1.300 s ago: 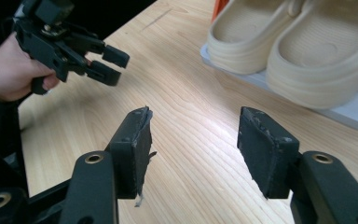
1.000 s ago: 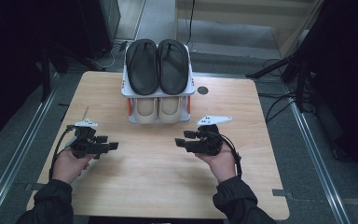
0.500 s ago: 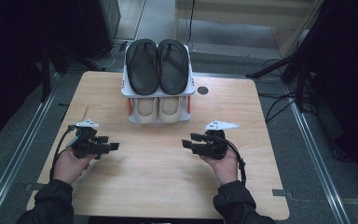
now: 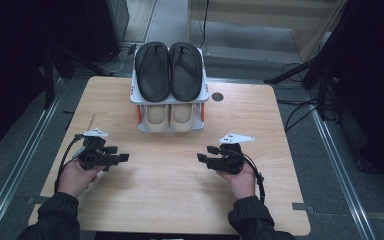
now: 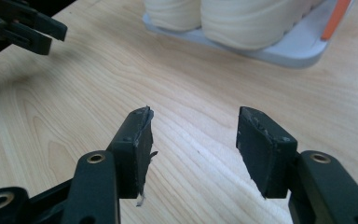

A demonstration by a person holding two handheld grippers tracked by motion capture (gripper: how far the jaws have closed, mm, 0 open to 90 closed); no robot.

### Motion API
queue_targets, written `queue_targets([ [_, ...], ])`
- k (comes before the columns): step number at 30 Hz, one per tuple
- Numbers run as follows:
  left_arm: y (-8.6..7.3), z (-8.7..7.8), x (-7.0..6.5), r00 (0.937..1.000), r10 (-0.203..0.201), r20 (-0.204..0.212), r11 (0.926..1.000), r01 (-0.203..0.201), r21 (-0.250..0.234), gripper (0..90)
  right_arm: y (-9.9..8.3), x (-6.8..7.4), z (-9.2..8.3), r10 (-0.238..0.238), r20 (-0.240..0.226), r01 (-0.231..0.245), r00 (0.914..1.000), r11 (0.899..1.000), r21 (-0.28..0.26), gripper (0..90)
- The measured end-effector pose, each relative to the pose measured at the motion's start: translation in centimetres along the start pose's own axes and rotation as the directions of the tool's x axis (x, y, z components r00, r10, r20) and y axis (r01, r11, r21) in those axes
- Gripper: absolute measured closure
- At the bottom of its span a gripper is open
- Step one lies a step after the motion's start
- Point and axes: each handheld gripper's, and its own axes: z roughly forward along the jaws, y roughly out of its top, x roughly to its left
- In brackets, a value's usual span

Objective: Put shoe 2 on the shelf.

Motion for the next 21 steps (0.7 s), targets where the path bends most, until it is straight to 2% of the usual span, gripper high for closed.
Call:
queue_targets([
  [1,0.0,0.0,-0.01,1.0,0.0,0.0,1.0,0.0,-0.001,34.8,-0.08,-0.15,0.08,0.006,0.004,-0.006,1.0,1.0,0.011,46.1],
  [7,0.0,0.1,-0.01,1.0,0.0,-0.003,1.0,0.0,-0.001,34.7,-0.17,-0.63,-0.17,0.034,0.005,-0.034,0.9994,0.999,-0.007,45.5],
  [13,0.0,0.18,-0.07,1.0,0.003,0.001,1.0,-0.003,0.003,34.5,-0.28,-0.68,0.09,0.036,0.009,-0.036,0.9993,0.999,0.007,44.5],
  [19,0.02,0.28,-0.09,1.0,0.004,0.004,0.9999,-0.004,0.013,34.2,-0.35,-0.87,0.32,0.037,0.03,-0.037,0.9989,0.999,0.024,37.6],
  [21,0.04,0.38,-0.11,1.0,0.003,0.002,0.9999,-0.003,0.011,34.2,-0.41,-1.01,0.6,0.039,0.054,-0.041,0.9977,0.998,0.038,33.2],
])
